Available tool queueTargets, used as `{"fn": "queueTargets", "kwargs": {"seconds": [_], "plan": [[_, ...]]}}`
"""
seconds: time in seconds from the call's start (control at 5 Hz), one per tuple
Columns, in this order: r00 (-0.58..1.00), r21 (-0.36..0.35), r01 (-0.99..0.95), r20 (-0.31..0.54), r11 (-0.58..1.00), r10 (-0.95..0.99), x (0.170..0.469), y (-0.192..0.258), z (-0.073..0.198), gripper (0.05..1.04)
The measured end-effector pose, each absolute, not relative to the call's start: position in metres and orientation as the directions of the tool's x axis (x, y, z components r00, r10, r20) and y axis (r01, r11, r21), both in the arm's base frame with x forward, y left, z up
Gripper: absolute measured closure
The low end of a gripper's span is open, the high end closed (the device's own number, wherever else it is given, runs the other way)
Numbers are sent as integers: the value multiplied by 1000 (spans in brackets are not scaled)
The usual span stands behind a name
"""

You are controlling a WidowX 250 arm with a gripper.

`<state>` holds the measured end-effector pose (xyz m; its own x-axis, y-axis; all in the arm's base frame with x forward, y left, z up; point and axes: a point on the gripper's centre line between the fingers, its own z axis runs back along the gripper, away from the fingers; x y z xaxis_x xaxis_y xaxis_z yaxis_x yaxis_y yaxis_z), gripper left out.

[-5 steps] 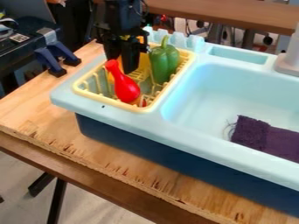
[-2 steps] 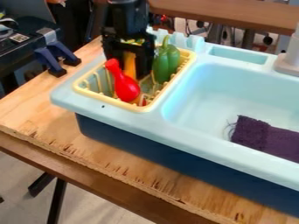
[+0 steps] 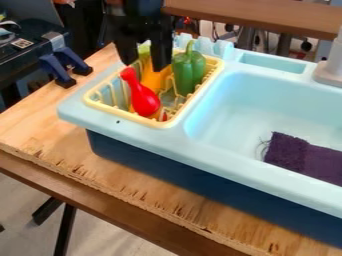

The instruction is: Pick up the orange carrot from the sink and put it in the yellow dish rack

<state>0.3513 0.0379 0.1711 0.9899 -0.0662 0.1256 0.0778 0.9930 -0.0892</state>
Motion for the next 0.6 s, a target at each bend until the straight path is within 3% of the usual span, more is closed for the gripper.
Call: {"fn": "queueTargets", "kwargs": {"seconds": [0.2,0.6], "plan": [[987,-83,102,129,991,-91,341,35,188,73],[946,-58,323,-5,945,-323,311,-10,229,73]]}}
